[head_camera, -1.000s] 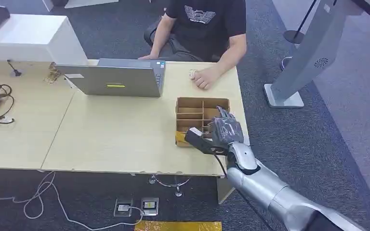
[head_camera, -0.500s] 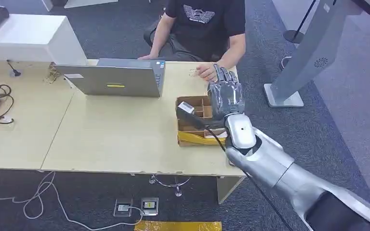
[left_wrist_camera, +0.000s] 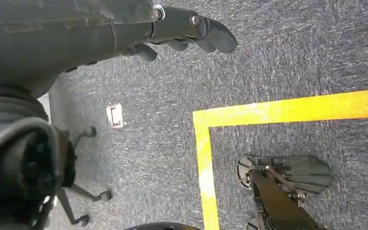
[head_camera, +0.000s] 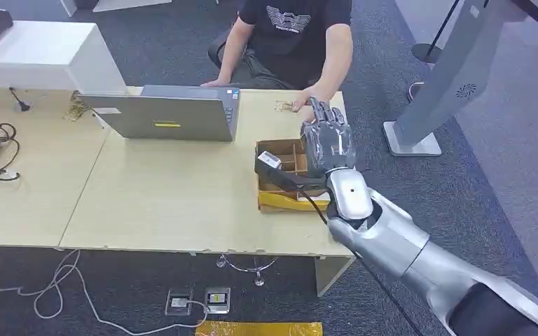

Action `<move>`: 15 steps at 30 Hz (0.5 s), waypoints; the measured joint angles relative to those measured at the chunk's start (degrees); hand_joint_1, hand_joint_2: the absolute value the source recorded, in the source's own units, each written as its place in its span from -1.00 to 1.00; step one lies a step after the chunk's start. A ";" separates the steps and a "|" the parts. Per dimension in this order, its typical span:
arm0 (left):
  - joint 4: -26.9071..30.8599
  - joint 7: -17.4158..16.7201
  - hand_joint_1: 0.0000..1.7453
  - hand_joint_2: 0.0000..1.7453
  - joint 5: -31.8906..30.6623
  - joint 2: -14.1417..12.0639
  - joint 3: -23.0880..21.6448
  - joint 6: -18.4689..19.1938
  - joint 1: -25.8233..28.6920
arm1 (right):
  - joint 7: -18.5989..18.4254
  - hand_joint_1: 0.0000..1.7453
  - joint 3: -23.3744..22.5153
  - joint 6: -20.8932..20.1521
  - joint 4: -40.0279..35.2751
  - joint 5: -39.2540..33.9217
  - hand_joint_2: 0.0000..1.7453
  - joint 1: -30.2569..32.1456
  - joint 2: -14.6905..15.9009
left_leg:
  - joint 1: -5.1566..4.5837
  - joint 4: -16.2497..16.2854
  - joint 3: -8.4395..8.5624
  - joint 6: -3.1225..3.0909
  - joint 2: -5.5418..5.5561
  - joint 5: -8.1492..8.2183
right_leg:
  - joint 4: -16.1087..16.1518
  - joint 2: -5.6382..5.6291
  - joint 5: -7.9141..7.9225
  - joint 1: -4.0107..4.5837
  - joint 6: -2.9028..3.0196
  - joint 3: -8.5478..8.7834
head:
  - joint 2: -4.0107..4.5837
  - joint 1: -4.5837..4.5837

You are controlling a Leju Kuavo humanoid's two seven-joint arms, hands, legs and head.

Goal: Pass the card to the sensor for recognition and then transmit it.

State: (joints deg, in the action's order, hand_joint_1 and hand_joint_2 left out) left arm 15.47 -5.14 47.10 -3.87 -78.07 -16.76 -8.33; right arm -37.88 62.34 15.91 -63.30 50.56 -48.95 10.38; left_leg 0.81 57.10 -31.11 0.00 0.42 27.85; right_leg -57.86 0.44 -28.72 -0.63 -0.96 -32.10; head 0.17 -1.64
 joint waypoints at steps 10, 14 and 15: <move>0.00 0.33 -1.00 -1.00 -0.07 0.17 0.00 -0.18 1.12 | -1.70 -0.94 -0.76 -1.53 -1.86 1.49 1.00 1.55 0.17 | 0.00 0.00 -0.01 0.00 0.01 0.00 | 0.00 0.02 0.00 0.00 0.00 0.01 | 0.00 0.00; 0.00 0.24 -1.00 -1.00 -0.07 0.33 0.00 -0.74 1.14 | -2.05 -1.00 -1.29 -2.12 -1.88 3.30 1.00 2.10 0.13 | 0.00 0.00 -0.01 0.00 0.01 0.00 | 0.00 0.01 0.00 0.00 0.00 0.01 | 0.00 0.00; 0.00 0.24 -1.00 -1.00 -0.04 0.33 0.02 -0.77 1.14 | -2.05 -1.00 -1.49 -2.23 -1.90 3.56 1.00 2.19 0.11 | 0.00 0.00 -0.01 0.00 0.01 0.00 | 0.00 0.01 0.00 0.00 0.00 0.01 | 0.00 0.00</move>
State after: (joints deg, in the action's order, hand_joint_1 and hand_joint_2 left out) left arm 15.47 -4.90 47.06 -3.54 -78.05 -17.53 -7.20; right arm -39.93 60.85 13.68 -65.20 54.12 -46.76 10.49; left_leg 0.81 57.10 -31.12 0.00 0.43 27.85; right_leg -57.87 0.45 -28.72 -0.64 -0.96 -32.09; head 0.17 -1.64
